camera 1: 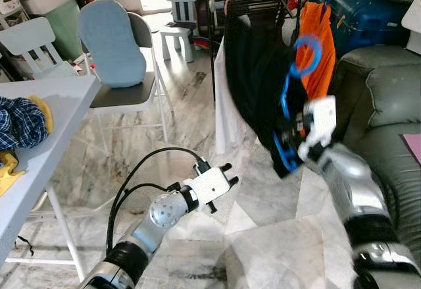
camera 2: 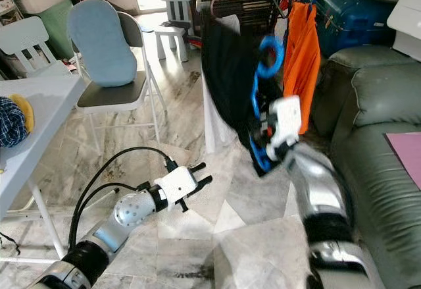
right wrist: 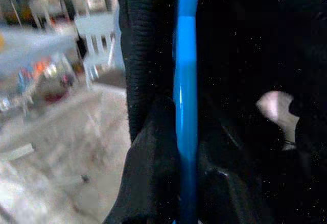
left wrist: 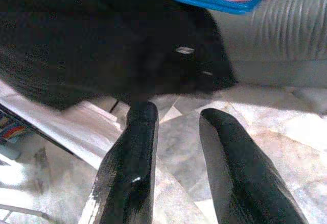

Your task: Hang hanger

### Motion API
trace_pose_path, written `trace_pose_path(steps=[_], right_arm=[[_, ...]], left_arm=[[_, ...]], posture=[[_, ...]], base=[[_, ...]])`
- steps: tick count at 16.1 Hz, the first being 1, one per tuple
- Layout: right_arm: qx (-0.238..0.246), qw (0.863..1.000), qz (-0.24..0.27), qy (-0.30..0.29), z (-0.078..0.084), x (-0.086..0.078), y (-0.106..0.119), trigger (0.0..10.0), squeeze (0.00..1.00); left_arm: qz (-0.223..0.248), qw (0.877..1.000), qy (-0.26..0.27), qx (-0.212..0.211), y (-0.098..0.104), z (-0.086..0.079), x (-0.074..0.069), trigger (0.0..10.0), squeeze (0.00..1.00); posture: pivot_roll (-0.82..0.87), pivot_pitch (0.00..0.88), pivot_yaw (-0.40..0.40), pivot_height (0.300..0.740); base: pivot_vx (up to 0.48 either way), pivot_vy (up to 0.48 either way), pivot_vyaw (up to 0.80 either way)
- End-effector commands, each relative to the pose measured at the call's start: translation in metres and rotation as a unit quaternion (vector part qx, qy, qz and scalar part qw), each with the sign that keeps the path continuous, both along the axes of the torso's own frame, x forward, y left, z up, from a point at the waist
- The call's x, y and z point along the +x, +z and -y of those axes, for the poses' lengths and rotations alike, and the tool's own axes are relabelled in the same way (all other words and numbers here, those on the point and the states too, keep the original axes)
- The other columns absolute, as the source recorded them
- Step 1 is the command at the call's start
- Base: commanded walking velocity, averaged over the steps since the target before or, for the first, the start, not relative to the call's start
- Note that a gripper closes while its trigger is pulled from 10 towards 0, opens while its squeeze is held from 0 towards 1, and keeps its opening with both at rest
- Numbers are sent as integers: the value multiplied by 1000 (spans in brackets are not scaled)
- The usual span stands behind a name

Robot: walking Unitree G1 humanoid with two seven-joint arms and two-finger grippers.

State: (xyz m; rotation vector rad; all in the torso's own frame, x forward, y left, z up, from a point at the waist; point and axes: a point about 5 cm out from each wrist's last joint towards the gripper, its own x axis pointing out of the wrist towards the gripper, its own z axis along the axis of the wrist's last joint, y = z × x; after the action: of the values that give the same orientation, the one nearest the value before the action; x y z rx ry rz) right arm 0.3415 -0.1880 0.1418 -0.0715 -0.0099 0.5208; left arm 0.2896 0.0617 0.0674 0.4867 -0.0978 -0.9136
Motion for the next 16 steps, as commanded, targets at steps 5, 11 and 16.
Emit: trace_pose_path(steps=[5, 11, 16], right_arm=[[-79, 995, 43, 38, 6, -12, 1, 10000, 0], [-99, 995, 23, 11, 20, -17, -10, 10000, 0], [-110, 994, 11, 18, 19, -22, -17, 10000, 0]], left_arm=[[61, 997, 30, -40, 27, -18, 8, 10000, 1000], [94, 965, 217, -113, 54, -60, 37, 10000, 1000], [42, 931, 308, -190, 53, -82, 44, 10000, 200]], posture=[[-181, 0, 59, 740], [-184, 0, 56, 740], [-187, 0, 44, 740]], base=[[0, 0, 0], [0, 0, 0], [0, 0, 0]])
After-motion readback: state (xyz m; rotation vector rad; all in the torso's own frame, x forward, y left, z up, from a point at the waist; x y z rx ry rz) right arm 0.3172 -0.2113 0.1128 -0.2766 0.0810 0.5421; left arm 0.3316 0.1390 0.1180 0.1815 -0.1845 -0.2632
